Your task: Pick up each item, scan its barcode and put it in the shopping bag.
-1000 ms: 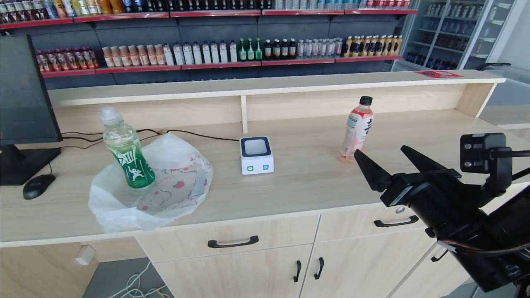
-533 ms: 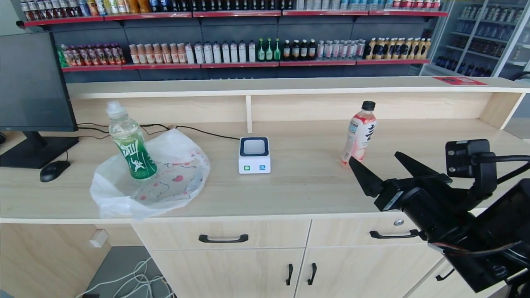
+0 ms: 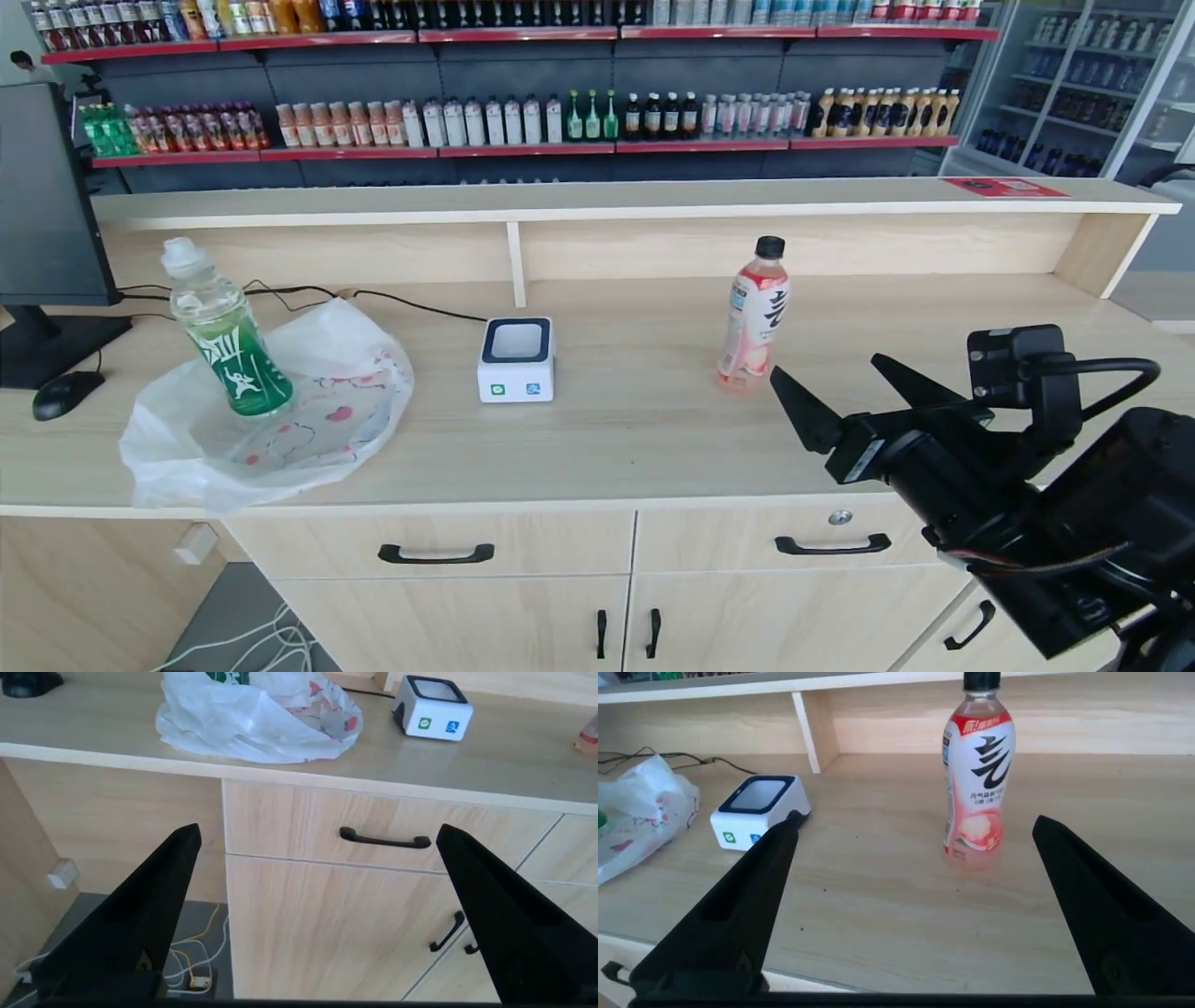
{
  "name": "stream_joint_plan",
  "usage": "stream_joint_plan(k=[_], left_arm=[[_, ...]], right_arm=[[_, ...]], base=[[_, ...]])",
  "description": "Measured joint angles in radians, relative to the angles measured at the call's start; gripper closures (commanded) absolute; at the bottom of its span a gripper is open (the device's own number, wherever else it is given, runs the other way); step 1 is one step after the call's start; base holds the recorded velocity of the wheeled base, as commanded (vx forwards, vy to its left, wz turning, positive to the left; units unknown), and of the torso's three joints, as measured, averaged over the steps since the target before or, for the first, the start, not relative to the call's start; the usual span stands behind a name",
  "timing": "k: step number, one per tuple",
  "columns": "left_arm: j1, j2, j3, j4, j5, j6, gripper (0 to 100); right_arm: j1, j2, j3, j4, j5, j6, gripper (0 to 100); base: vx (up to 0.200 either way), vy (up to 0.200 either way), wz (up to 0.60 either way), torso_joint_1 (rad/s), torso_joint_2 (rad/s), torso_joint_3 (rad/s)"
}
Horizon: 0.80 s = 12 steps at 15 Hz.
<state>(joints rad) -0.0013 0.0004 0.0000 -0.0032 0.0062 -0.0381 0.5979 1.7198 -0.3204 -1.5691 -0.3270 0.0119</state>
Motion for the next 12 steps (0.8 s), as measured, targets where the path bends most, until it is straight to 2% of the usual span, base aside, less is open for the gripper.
stream_joint_plan(k=[5, 12], left_arm=[[0.001, 0.000, 0.000, -0.003, 0.000, 0.001, 0], [0.001, 0.000, 0.000, -0.003, -0.001, 0.001, 0]], right_arm=[[-0.001, 0.011, 0.008, -0.001, 0.000, 0.004, 0], [-0.038, 0.105, -0.044, 0.000, 0.000, 0.004, 0]], base=[[0.200, 0.000, 0.00, 0.013, 0.00, 0.003], [0.000, 0.000, 0.00, 0.000, 0.00, 0.000]])
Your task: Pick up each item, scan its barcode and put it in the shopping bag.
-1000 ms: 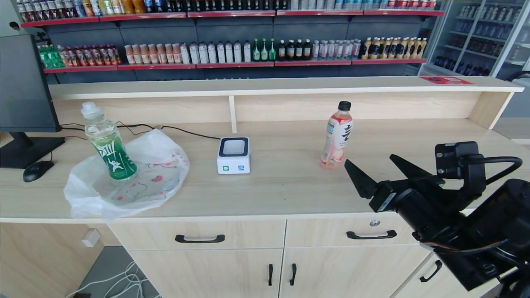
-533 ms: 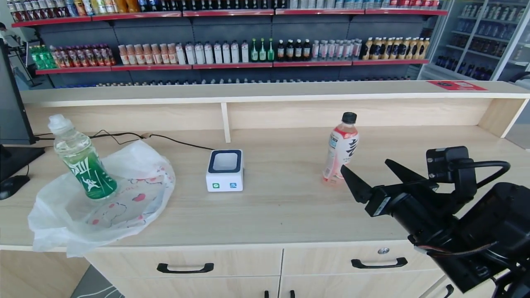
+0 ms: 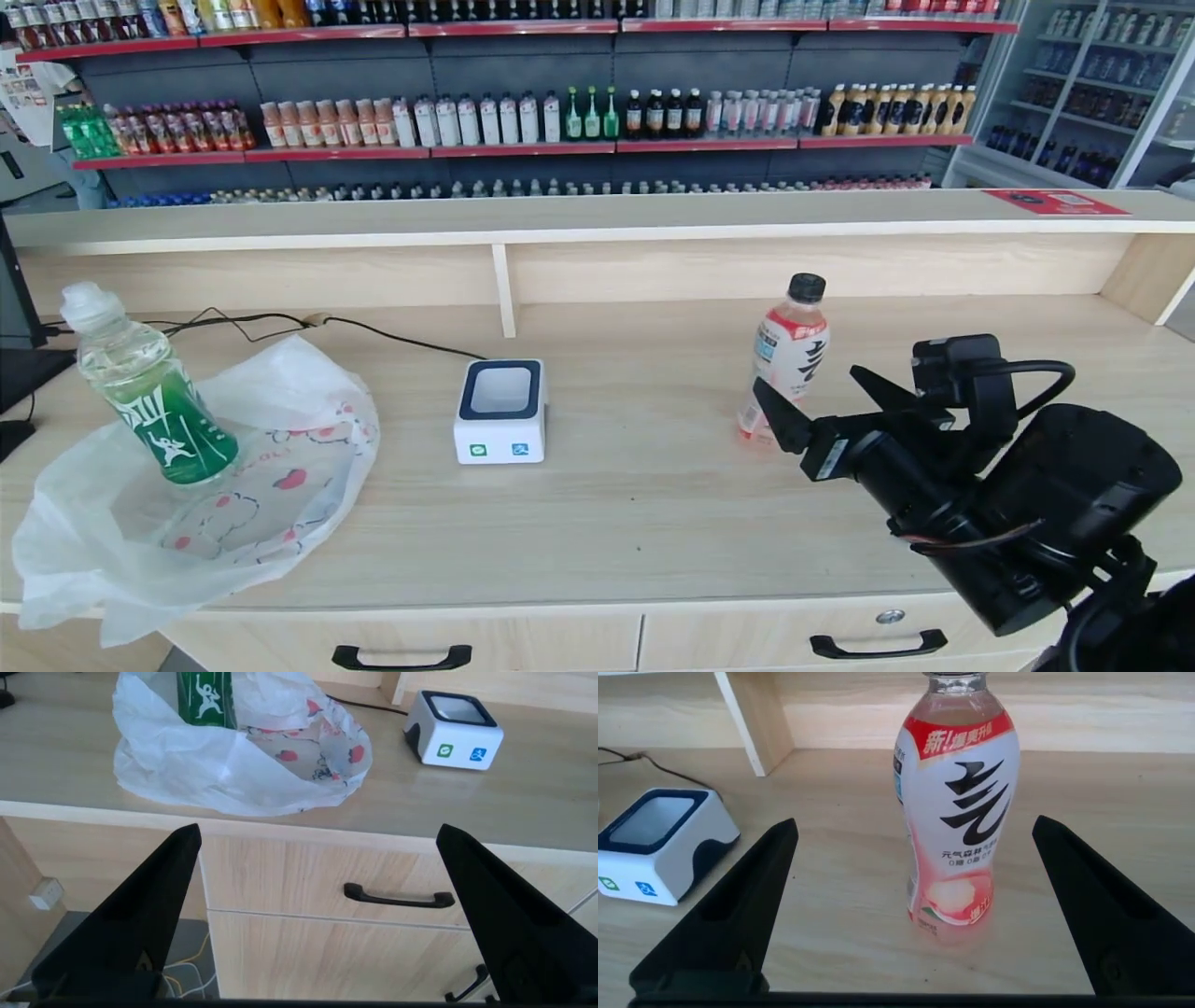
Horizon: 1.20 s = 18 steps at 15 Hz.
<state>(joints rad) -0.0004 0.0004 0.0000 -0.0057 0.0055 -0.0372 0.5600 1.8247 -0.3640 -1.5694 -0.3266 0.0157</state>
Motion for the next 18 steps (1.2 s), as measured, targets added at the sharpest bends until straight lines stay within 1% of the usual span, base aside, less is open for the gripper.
stream_joint_plan(k=[4, 9, 13, 18], left_arm=[[0.000, 0.000, 0.000, 0.000, 0.000, -0.001, 0], [0.000, 0.000, 0.000, 0.000, 0.000, 0.000, 0], [0.000, 0.000, 0.000, 0.000, 0.000, -0.001, 0], [0.000, 0.000, 0.000, 0.000, 0.000, 0.000, 0]], right_arm=[[-0.006, 0.052, -0.022, 0.000, 0.000, -0.001, 0], [-0.020, 0.121, -0.086, 0.000, 0.000, -0.005, 0], [-0.049, 0.157, -0.106, 0.000, 0.000, -0.003, 0], [-0.060, 0.207, -0.151, 0.000, 0.000, -0.001, 0]], base=[[0.000, 0.000, 0.00, 0.000, 0.00, 0.000], [0.000, 0.000, 0.00, 0.000, 0.00, 0.000], [0.000, 0.000, 0.00, 0.000, 0.00, 0.000], [0.000, 0.000, 0.00, 0.000, 0.00, 0.000]])
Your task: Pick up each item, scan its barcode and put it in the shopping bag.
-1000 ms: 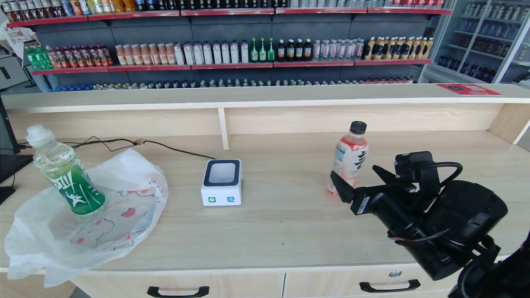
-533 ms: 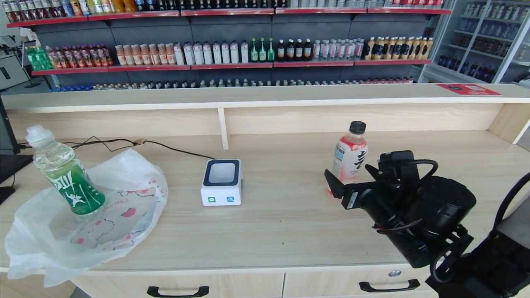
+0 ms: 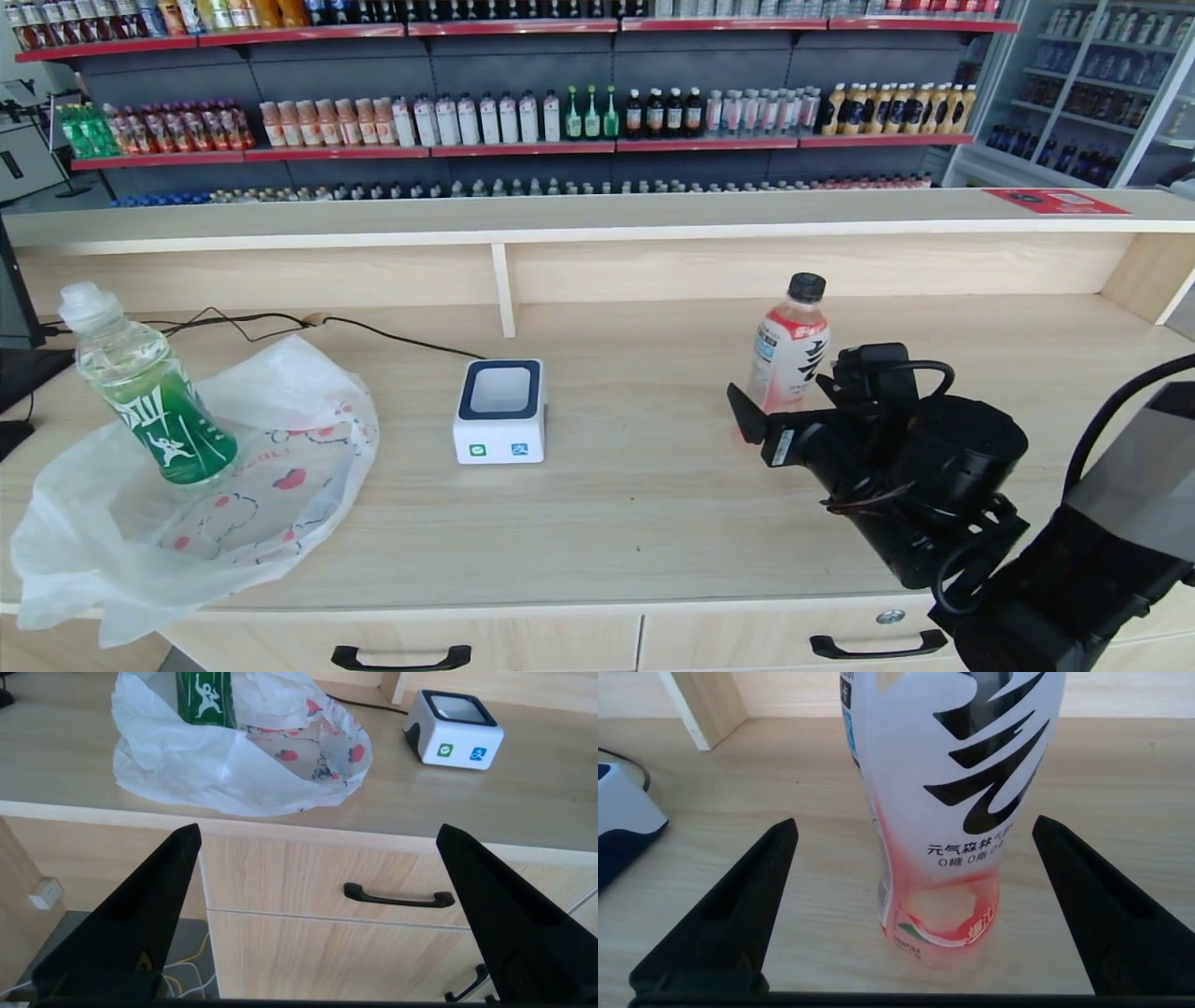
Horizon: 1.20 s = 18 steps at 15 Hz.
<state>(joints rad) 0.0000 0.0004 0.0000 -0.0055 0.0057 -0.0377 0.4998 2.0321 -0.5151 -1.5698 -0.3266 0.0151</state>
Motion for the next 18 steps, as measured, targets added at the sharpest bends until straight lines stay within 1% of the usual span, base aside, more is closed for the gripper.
stream_joint_plan(k=[3, 12, 18], left_arm=[[0.000, 0.000, 0.000, 0.000, 0.000, 0.001, 0], [0.000, 0.000, 0.000, -0.002, 0.000, 0.001, 0], [0.000, 0.000, 0.000, -0.001, 0.000, 0.001, 0]], right_arm=[[-0.021, 0.035, -0.037, 0.000, 0.000, 0.001, 0], [-0.041, 0.125, -0.164, 0.000, 0.000, 0.000, 0], [-0.060, 0.155, -0.207, 0.000, 0.000, -0.009, 0]], base=[[0.000, 0.000, 0.00, 0.000, 0.00, 0.000], [0.000, 0.000, 0.00, 0.000, 0.00, 0.000], [0.000, 0.000, 0.00, 0.000, 0.00, 0.000]])
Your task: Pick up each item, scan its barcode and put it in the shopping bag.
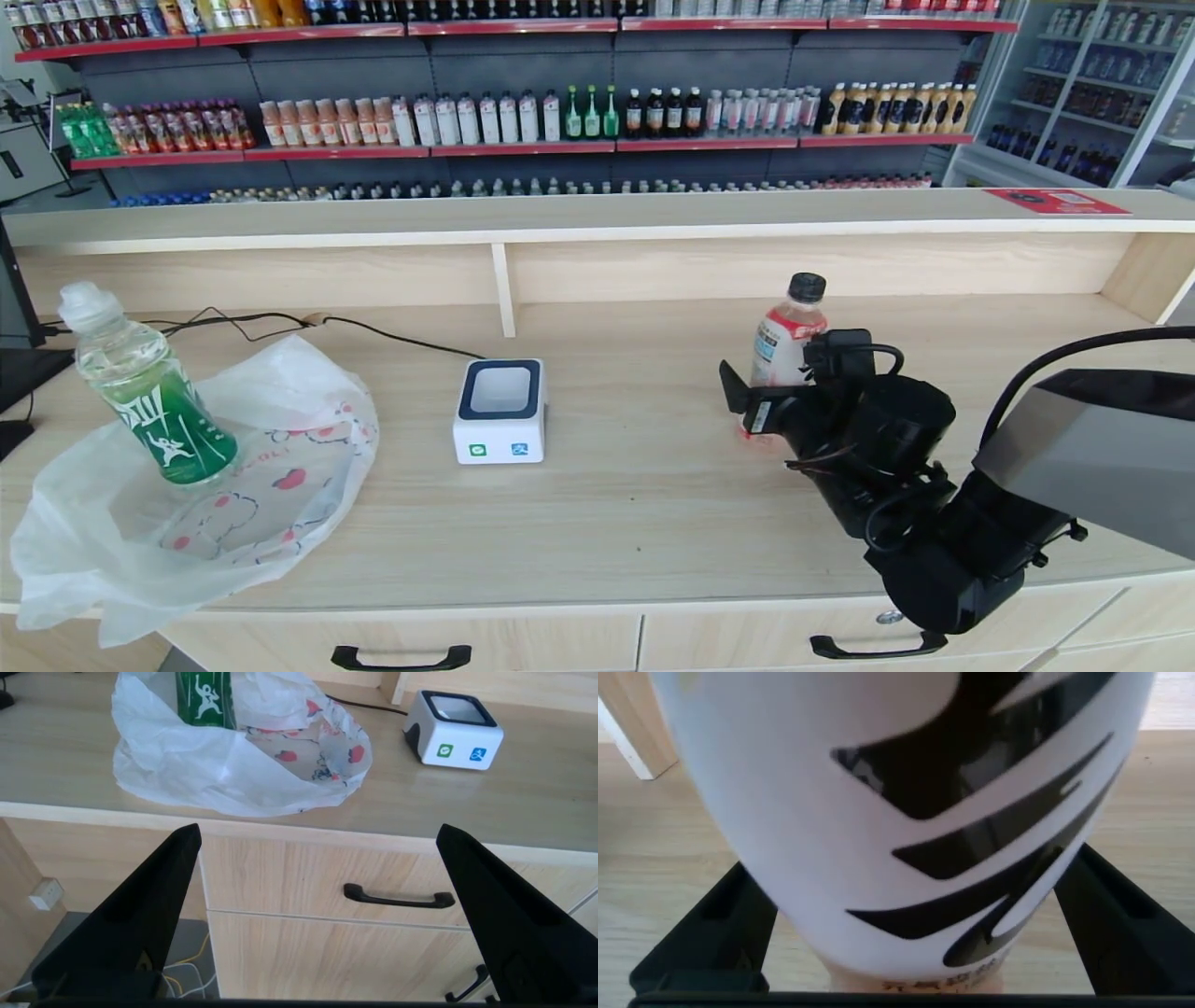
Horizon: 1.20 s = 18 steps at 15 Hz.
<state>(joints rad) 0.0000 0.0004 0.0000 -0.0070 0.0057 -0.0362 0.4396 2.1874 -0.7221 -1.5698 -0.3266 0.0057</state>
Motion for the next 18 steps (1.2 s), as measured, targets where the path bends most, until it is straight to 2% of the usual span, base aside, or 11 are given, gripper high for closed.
stream_joint_plan(k=[1, 2, 18], left_arm=[[0.000, 0.000, 0.000, 0.000, 0.000, 0.000, 0], [0.000, 0.000, 0.000, 0.000, 0.000, 0.000, 0], [0.000, 0.000, 0.000, 0.000, 0.000, 0.000, 0]], right_arm=[[-0.002, 0.003, -0.002, 0.000, 0.000, 0.001, 0], [-0.003, 0.006, -0.005, 0.000, 0.000, 0.001, 100], [0.003, -0.013, -0.023, 0.001, 0.000, 0.001, 100]], base=[[0.000, 0.000, 0.00, 0.000, 0.00, 0.000], [0.000, 0.000, 0.00, 0.000, 0.00, 0.000], [0.000, 0.000, 0.00, 0.000, 0.00, 0.000]])
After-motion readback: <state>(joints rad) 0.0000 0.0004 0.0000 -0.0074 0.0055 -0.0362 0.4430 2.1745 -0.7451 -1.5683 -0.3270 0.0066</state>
